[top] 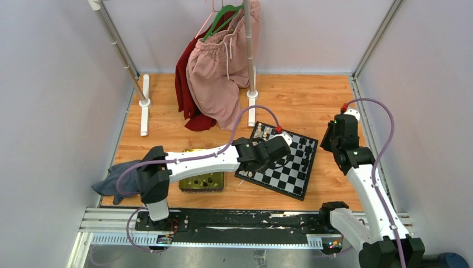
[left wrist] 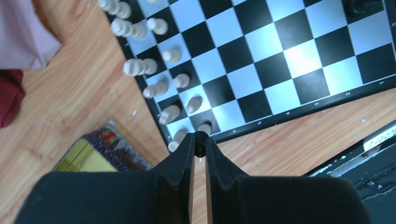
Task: Set up the chess pieces on the board
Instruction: Place the chess piece on the chessboard.
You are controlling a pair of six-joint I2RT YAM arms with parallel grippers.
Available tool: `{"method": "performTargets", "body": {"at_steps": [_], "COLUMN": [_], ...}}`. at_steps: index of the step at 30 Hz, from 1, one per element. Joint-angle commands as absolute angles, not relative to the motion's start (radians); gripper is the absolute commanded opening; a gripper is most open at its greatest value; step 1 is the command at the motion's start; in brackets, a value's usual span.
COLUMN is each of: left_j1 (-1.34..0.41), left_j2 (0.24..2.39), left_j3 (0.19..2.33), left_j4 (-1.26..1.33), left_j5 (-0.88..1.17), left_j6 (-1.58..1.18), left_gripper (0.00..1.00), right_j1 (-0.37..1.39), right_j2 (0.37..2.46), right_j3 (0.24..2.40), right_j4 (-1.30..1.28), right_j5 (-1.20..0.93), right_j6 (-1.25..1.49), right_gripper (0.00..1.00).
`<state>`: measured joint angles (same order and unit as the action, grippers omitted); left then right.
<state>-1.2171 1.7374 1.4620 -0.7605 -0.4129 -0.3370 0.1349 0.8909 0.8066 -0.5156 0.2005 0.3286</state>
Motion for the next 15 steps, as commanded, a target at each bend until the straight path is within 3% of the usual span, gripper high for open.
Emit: {"method": "performTargets", "body": {"at_steps": [1, 15], "left_j1": [-1.219, -1.218], "left_j2": [1.816, 2.181], "left_j3": [1.528, 1.885], "left_j4": [-0.653, -0.636], "left_j5": [-0.344, -0.264], "left_j6": [-0.251, -0.125], "left_gripper": [0.0, 0.0], "right_j1": [0.037, -0.066], "right_j2": [0.842, 0.862], "right_j3": [0.763, 0.738], "right_j4": [-0.495, -0.477], "right_j5": [0.206, 0.198], "right_j6": [0.385, 0.407], "right_gripper": [0.29, 0.29]}}
